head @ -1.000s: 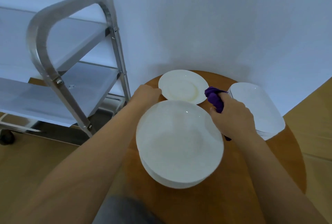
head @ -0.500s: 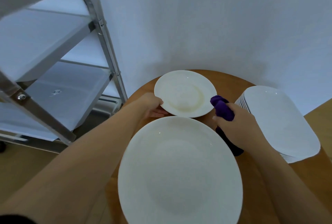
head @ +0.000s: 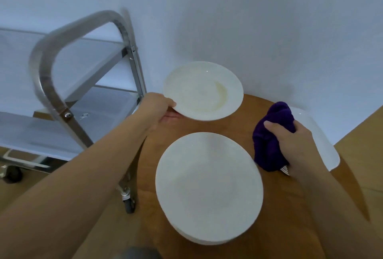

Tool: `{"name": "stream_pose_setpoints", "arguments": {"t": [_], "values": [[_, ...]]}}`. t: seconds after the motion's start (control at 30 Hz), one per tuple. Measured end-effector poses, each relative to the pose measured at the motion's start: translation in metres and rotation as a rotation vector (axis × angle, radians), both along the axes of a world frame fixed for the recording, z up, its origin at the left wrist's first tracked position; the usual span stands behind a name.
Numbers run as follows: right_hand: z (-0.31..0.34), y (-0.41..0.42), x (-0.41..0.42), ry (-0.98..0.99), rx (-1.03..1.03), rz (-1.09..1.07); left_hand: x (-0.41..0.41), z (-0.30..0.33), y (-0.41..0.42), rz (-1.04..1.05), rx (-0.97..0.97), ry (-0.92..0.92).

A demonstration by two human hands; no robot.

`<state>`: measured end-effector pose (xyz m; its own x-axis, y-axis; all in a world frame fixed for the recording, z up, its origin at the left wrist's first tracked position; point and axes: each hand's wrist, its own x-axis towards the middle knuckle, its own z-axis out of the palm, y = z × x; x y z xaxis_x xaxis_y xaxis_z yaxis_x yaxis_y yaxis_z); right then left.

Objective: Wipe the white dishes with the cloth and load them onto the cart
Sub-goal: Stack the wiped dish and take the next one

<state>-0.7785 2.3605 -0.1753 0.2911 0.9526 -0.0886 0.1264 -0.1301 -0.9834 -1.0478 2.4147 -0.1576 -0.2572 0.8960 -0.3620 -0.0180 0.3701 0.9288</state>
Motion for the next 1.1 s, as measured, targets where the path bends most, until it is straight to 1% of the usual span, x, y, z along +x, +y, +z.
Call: {"name": "stream_pose_setpoints", "arguments": {"t": [0.1,0.2,0.3,0.4,0.47,0.53,0.57,0.63,0.7,0.77,0.8,0.87,0.9,0.97,1.03,1.1], "values": [[0.021,-0.024,-0.014,0.099,0.023,-0.013,0.001,0.020,-0.037,0.043,0.039,-0.014],[0.032,-0.053,-0.030,0.229,-0.032,0.013,0.009,0.032,-0.081,0.007,0.074,-0.056],[0.028,-0.088,-0.046,0.401,-0.068,0.015,0.020,0.038,-0.131,-0.017,0.078,-0.080],[0.015,-0.125,-0.047,0.496,-0.017,-0.013,0.032,0.027,-0.186,-0.050,0.117,-0.105],[0.007,-0.153,-0.038,0.538,-0.021,-0.026,0.038,0.014,-0.225,-0.079,0.130,-0.064],[0.000,-0.179,-0.023,0.548,-0.053,-0.019,0.040,0.002,-0.258,-0.091,0.091,-0.057],[-0.003,-0.192,-0.014,0.540,-0.076,-0.010,0.041,-0.003,-0.270,-0.099,0.052,-0.127],[-0.007,-0.215,0.003,0.530,-0.113,0.033,0.042,-0.011,-0.290,-0.112,-0.016,-0.392],[-0.008,-0.235,0.015,0.515,-0.140,0.086,0.046,-0.015,-0.304,-0.131,-0.023,-0.645],[-0.005,-0.250,0.020,0.474,-0.148,0.110,0.052,-0.018,-0.311,-0.112,-0.011,-0.821],[-0.004,-0.255,0.020,0.460,-0.150,0.125,0.056,-0.021,-0.313,-0.072,-0.024,-0.854],[-0.001,-0.262,0.019,0.413,-0.166,0.145,0.065,-0.029,-0.318,0.030,-0.048,-0.814],[0.000,-0.265,0.018,0.340,-0.167,0.128,0.068,-0.034,-0.322,0.069,-0.044,-0.777],[0.005,-0.264,0.017,0.059,-0.099,-0.016,0.075,-0.040,-0.328,0.117,-0.011,-0.700],[0.015,-0.265,0.012,-0.244,0.092,-0.165,0.078,-0.049,-0.332,0.132,0.031,-0.632],[0.026,-0.268,0.004,-0.438,0.265,-0.165,0.078,-0.054,-0.333,0.145,0.056,-0.596]]}}
